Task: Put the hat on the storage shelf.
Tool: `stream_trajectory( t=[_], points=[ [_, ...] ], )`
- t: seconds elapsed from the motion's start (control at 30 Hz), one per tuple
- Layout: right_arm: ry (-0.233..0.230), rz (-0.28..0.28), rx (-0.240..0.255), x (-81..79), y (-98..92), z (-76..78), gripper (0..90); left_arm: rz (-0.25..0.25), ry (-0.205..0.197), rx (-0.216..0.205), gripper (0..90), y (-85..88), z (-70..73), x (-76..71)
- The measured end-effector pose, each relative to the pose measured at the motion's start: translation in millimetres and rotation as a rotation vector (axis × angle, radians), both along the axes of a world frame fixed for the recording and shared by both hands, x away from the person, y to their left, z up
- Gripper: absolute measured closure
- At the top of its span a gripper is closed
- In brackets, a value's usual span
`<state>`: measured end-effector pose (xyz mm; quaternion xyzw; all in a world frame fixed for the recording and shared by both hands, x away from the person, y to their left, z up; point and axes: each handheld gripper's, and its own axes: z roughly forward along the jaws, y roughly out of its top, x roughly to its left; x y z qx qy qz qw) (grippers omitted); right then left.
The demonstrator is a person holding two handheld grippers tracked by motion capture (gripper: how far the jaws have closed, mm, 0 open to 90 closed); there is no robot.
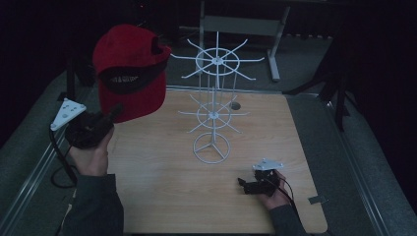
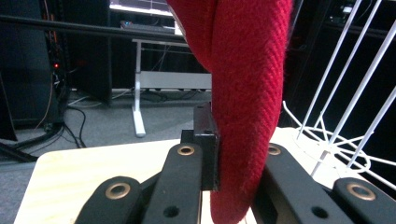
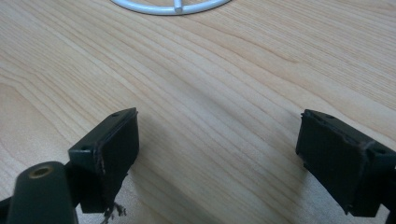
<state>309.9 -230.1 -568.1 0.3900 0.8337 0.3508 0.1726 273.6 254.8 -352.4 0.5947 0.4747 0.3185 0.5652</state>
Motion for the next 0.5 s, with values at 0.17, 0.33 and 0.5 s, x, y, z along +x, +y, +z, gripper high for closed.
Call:
stream_trajectory(
  t=[0.17, 0.33, 0.5],
  points=[
    [0.002, -0.001, 0.001, -0.1, 0.1, 0.0, 13.1, -0.015, -0.018, -0.014, 86.1, -0.6, 3.8, -1.3],
    [0.002, 0.0, 0.0, -0.1, 0.0, 0.0, 13.1, -0.021, -0.032, -0.022, 86.1, -0.2, 6.6, -2.5],
    [0.002, 0.001, -0.001, -0.1, -0.1, 0.0, 13.1, -0.035, -0.049, -0.031, 86.1, -0.3, 8.1, -4.7]
  ],
)
